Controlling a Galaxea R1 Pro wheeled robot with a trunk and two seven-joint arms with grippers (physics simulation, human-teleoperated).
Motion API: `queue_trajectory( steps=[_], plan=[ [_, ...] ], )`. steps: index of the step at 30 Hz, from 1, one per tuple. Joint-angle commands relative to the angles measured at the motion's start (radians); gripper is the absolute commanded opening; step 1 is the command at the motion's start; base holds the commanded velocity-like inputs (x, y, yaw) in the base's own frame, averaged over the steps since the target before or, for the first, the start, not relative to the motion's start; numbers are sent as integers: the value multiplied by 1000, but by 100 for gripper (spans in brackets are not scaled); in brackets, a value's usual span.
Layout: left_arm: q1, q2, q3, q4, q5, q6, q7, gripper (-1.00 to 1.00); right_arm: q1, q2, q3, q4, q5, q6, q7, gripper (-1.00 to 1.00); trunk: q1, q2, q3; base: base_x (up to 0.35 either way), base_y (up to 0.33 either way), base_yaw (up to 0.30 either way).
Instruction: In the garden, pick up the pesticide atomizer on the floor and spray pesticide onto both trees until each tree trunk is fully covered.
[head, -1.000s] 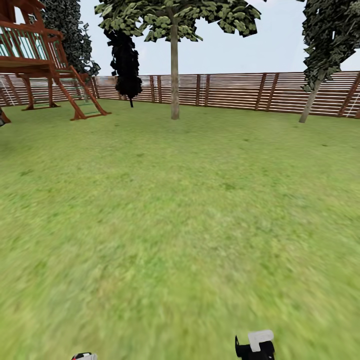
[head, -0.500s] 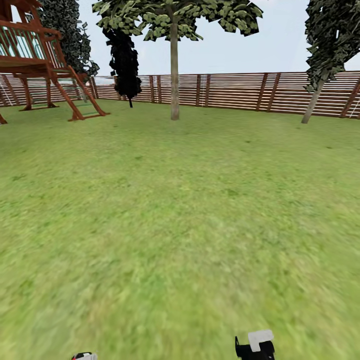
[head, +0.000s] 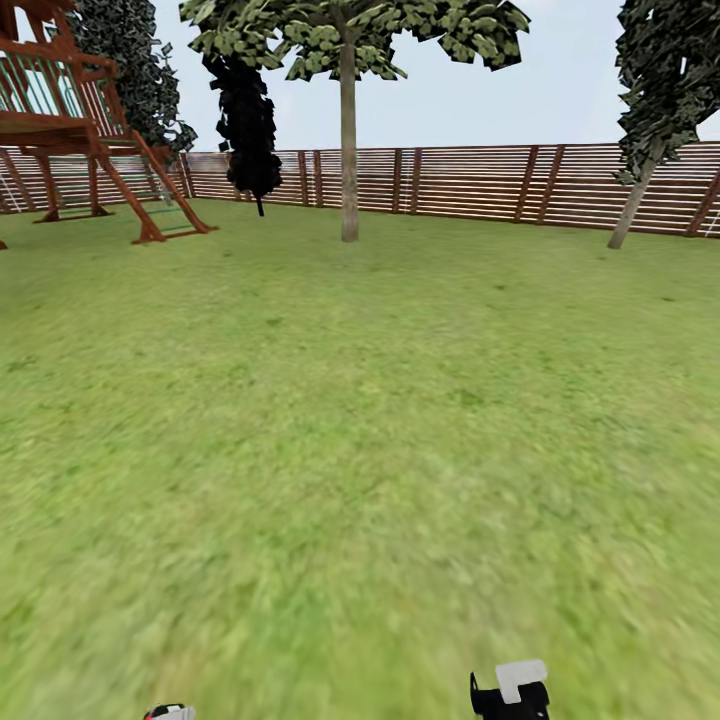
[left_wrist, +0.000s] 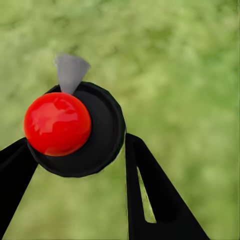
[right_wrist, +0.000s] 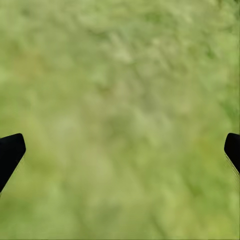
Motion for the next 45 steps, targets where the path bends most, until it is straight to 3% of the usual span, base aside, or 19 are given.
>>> queue_trajectory(
  steps=[1,45],
  plan=[
    [-1,0,-3,1,8,-3,0,-100,-1,0,3,1,10,1,-10,100,0,0,-1,339,0,0],
    [-1,1,-2,1,7,-3,0,-100,-1,0,3,1,10,1,-10,100,0,0,-1,339,0,0]
  ],
)
